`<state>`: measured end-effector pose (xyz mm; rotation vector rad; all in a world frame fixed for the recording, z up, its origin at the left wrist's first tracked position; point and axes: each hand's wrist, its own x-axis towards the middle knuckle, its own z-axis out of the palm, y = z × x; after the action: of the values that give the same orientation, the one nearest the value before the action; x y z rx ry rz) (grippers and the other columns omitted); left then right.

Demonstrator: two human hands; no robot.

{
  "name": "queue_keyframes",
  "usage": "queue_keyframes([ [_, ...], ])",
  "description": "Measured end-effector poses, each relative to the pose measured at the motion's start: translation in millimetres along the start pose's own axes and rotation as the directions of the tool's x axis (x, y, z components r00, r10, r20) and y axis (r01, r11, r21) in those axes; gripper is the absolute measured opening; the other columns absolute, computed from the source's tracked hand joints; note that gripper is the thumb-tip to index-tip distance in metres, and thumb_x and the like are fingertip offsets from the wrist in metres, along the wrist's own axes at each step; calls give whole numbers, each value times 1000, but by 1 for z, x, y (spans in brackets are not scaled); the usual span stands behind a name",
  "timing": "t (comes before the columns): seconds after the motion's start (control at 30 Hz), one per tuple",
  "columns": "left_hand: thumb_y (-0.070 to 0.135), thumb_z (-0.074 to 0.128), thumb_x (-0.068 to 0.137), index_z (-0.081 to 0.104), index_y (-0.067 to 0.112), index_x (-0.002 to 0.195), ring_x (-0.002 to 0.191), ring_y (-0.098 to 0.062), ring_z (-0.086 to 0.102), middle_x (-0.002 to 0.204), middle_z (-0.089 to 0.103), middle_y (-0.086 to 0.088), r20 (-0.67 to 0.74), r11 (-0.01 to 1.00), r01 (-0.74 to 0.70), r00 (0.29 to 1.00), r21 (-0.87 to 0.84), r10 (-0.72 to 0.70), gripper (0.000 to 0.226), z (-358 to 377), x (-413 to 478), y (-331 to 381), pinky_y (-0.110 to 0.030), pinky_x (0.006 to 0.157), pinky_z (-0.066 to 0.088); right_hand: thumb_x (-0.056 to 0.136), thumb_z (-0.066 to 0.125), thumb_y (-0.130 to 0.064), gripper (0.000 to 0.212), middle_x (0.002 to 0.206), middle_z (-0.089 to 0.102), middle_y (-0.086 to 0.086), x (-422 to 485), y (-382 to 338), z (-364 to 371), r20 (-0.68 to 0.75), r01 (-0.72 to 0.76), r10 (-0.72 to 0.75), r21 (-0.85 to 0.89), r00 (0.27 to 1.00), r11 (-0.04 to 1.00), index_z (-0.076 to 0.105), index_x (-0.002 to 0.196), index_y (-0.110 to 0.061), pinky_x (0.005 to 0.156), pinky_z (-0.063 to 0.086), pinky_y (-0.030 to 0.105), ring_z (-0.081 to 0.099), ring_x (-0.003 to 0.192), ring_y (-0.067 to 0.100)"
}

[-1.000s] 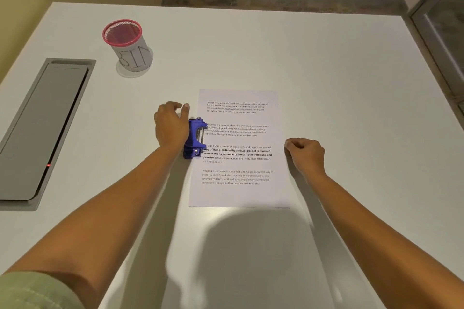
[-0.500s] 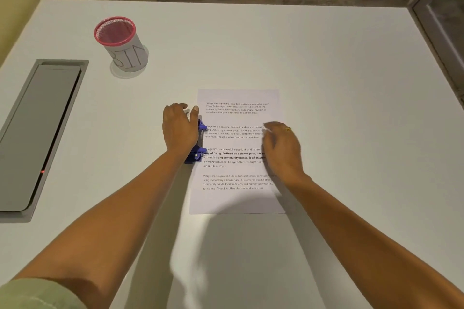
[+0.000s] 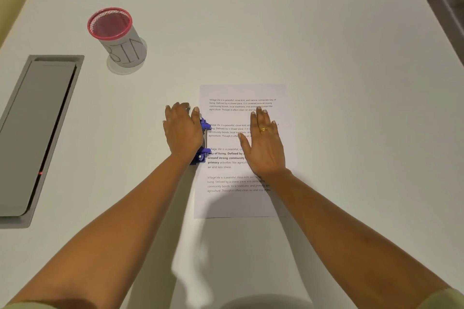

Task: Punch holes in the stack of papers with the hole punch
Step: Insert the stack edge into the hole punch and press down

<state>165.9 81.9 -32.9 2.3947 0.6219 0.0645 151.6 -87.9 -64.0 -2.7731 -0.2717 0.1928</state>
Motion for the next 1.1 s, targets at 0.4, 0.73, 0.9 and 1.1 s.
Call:
queue_keyframes([
  [0.4, 26, 26, 100, 41, 10, 135, 146, -29, 6, 152, 27, -11, -9, 989, 21, 1000, 150, -20, 41, 4, 1, -4, -51, 117, 5, 99, 23, -29, 55, 158, 9, 10, 1, 0, 4, -29, 0, -2, -73, 1000, 997, 11, 147, -5, 118, -3, 32, 5, 146, 19],
  [0.73, 32, 22, 100, 30, 22, 142, 146, -27, -7, 157, 13, -8, -10, 987, 67, 998, 147, -66, 44, 10, 3, -13, -56, 113, -9, 99, 28, -26, 53, 156, 16, 12, 0, 1, 8, -102, 36, -41, -54, 994, 998, 19, 146, -4, 118, 0, 33, 11, 146, 22],
  [0.9, 35, 19, 99, 23, 27, 145, 146, -26, -9, 158, 8, -6, -10, 984, 110, 994, 143, -110, 46, 15, 6, -19, -58, 111, -12, 96, 39, -21, 49, 148, 33, 19, -2, 1, 10, -205, 51, -66, -75, 977, 996, 35, 139, 3, 115, 15, 38, 29, 140, 30],
  [1.1, 33, 21, 99, 18, 29, 146, 146, -26, -11, 159, 3, -5, -11, 968, 105, 994, 226, -105, 48, 17, 7, -24, -61, 110, -12, 93, 44, -18, 47, 142, 43, 21, -3, -1, 11, -267, 51, -75, -94, 961, 994, 43, 133, 5, 111, 28, 44, 40, 133, 33],
])
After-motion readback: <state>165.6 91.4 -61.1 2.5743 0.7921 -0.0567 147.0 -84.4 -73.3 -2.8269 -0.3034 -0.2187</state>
